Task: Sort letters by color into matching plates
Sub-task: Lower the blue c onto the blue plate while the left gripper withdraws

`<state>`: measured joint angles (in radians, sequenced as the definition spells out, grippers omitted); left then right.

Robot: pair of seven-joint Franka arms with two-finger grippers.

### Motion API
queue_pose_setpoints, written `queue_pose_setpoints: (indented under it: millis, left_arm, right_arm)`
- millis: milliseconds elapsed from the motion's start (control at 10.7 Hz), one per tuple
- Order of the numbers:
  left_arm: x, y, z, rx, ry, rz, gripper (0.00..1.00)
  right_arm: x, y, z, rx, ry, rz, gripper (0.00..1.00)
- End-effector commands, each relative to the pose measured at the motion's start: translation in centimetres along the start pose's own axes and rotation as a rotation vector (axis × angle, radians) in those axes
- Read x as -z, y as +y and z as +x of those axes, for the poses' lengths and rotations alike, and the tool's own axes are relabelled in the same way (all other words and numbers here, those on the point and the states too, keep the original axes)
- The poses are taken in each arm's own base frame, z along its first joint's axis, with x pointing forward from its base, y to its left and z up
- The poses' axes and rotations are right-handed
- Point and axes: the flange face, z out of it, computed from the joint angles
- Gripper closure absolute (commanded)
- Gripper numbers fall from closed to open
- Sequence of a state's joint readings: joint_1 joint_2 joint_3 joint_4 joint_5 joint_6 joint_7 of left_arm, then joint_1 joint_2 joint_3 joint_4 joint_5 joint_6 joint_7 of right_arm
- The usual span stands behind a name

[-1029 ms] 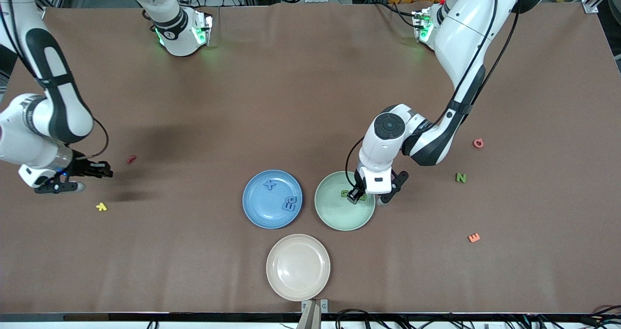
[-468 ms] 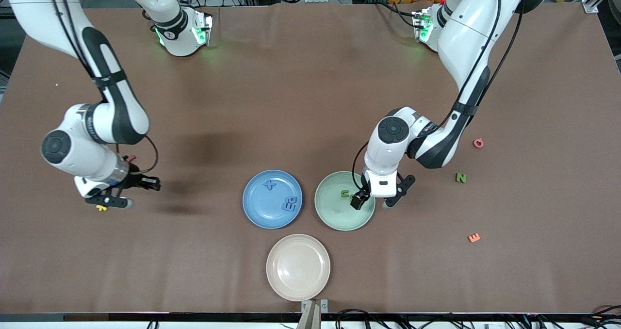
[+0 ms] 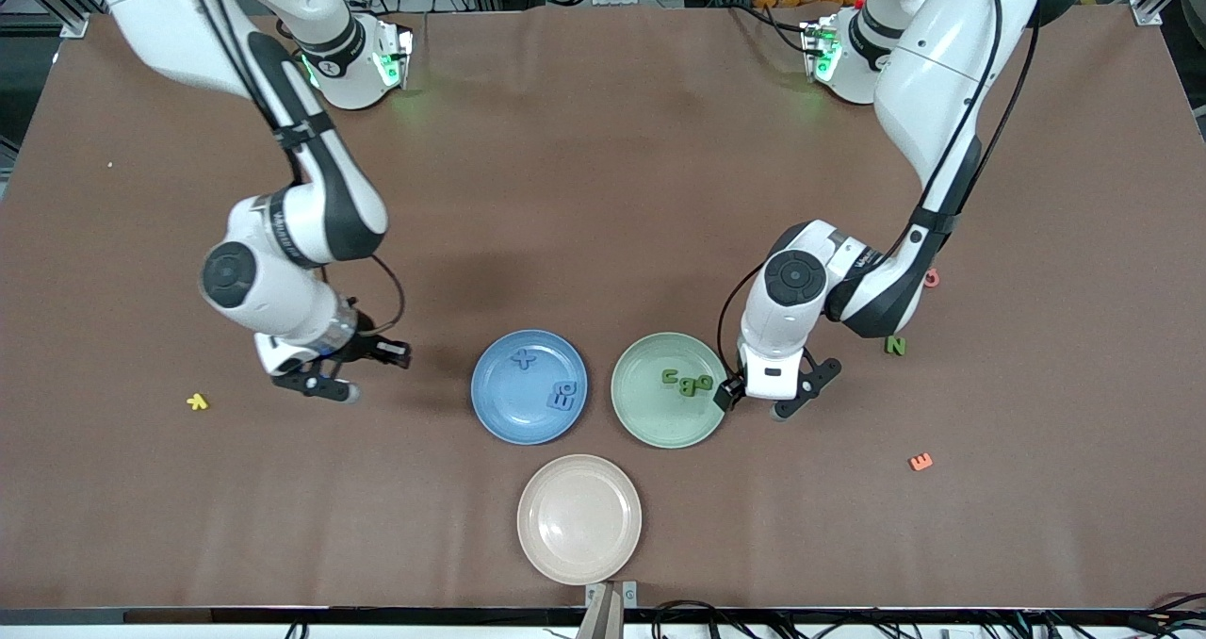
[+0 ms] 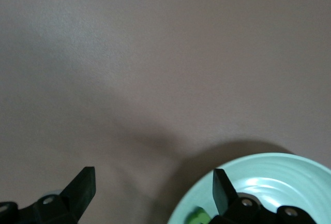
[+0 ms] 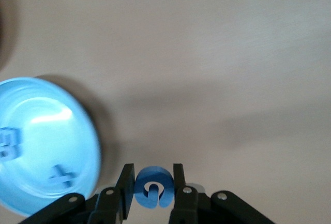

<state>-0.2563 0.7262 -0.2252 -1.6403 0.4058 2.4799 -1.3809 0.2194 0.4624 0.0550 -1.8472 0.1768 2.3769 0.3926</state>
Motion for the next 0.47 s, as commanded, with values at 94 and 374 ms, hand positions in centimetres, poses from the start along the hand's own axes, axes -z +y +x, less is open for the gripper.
queue_pose_setpoints:
  millis: [94,374]
  left_arm:
    - [0.9,-2.5,-0.3,-0.114,0.002,0.045,0.00]
    - [2.5,-5.1,-2.9,-0.128,-0.014,0.061,0.00]
  right_arm:
    - [-2.0,-10.6,-1.6,-0.012,0.010,0.046,0.90]
    - [-4.7,-16.0,-3.4,0.003,0.010,0.058,0.90]
